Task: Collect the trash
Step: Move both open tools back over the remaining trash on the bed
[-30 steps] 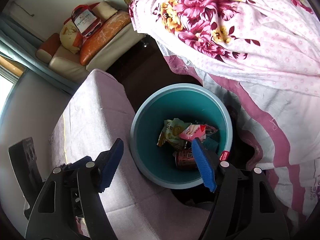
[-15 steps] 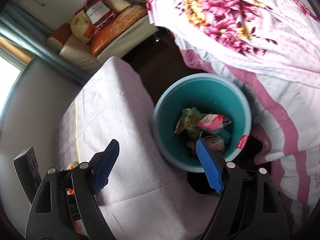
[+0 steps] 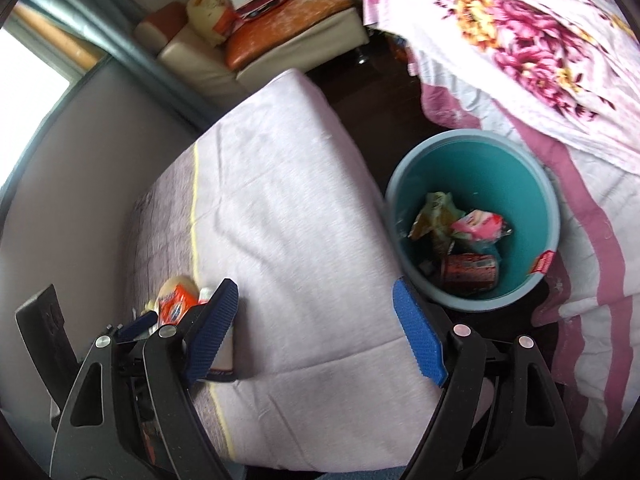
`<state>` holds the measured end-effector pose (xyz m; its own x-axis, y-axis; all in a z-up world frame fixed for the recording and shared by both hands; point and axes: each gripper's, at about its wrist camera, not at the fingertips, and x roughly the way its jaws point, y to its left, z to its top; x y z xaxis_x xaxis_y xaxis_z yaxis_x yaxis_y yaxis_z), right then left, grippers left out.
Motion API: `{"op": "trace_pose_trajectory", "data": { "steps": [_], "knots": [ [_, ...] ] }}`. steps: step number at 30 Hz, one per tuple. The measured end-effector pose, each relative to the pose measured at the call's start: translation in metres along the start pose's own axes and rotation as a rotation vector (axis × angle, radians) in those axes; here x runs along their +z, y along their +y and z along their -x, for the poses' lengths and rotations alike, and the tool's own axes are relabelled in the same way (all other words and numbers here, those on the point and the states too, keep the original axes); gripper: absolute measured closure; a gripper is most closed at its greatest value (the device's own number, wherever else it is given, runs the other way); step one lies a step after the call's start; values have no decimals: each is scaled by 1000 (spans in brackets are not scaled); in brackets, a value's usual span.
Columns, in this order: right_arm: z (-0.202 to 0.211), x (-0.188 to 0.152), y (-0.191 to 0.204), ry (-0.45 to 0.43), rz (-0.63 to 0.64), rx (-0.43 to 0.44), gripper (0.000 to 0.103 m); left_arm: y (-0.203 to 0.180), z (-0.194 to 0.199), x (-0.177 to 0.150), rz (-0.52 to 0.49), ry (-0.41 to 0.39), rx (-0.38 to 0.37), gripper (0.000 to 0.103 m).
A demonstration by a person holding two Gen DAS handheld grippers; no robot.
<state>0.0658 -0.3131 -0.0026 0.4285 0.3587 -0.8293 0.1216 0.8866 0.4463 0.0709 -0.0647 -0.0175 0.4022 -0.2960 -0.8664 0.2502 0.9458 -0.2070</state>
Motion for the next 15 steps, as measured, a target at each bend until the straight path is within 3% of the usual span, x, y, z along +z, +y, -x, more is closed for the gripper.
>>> {"op": "trace_pose_trajectory", "data": {
  "steps": [15],
  "knots": [
    [-65,-37,78,201,127,24,27,103,22,-43,150,-1,72,8]
  ]
}}
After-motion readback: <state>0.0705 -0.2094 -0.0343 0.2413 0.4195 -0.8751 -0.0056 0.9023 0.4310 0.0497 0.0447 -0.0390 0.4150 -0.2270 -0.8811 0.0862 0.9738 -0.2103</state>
